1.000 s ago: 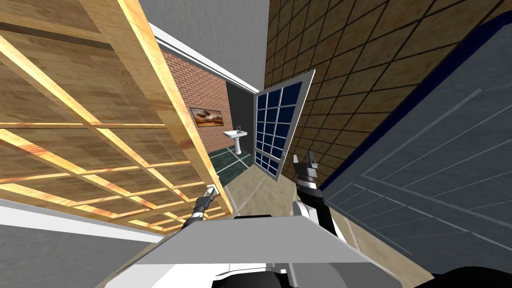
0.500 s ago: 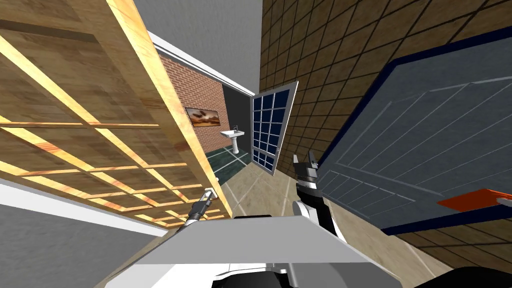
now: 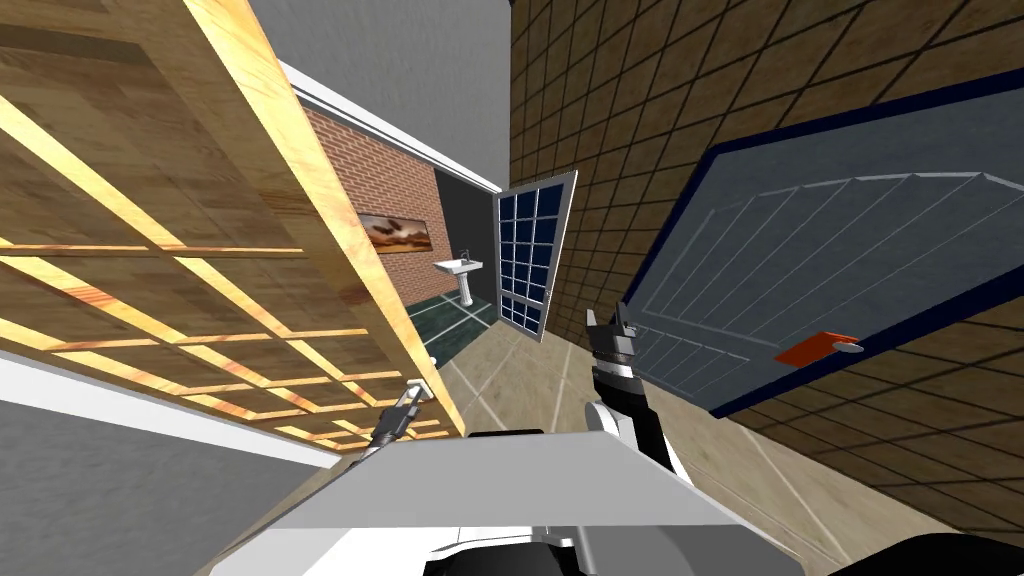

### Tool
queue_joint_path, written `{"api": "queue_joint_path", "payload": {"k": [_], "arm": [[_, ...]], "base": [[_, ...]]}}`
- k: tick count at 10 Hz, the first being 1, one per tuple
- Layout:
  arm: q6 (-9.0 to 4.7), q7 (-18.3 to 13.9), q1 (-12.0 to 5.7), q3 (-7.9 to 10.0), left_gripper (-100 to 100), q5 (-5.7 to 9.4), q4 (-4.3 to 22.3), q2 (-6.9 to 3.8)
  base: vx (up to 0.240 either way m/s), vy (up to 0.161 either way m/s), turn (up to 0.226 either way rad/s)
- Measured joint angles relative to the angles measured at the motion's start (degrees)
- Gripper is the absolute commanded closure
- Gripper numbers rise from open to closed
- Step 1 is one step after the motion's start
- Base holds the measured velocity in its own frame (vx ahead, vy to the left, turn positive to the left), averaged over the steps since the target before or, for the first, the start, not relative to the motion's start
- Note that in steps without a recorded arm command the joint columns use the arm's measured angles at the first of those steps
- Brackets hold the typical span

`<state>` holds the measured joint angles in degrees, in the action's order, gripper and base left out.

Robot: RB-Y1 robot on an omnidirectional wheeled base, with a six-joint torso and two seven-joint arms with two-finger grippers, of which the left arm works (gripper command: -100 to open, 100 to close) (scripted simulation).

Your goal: Pull the door open

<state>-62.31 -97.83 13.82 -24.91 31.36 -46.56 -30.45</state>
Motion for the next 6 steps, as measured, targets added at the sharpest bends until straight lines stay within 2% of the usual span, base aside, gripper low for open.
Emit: {"api": "queue_joint_path", "payload": {"k": [2,4,5,6], "arm": [[-1.82,-1.22,0.30,-0.98,100,-0.80,1.21,-0.47],[-3.02,-2.14,0.71,-1.59,100,-1.31,1.83,-1.10],[-3.78,-2.71,0.60,-1.93,100,-1.59,2.61,-1.23],[-3.90,-2.83,0.68,-2.05,100,-1.66,2.75,-1.20]], "base": [[-0.214,0.040,-0.119],[-0.181,0.043,-0.098],[-0.081,0.019,-0.019],[-0.130,0.048,-0.123]]}}
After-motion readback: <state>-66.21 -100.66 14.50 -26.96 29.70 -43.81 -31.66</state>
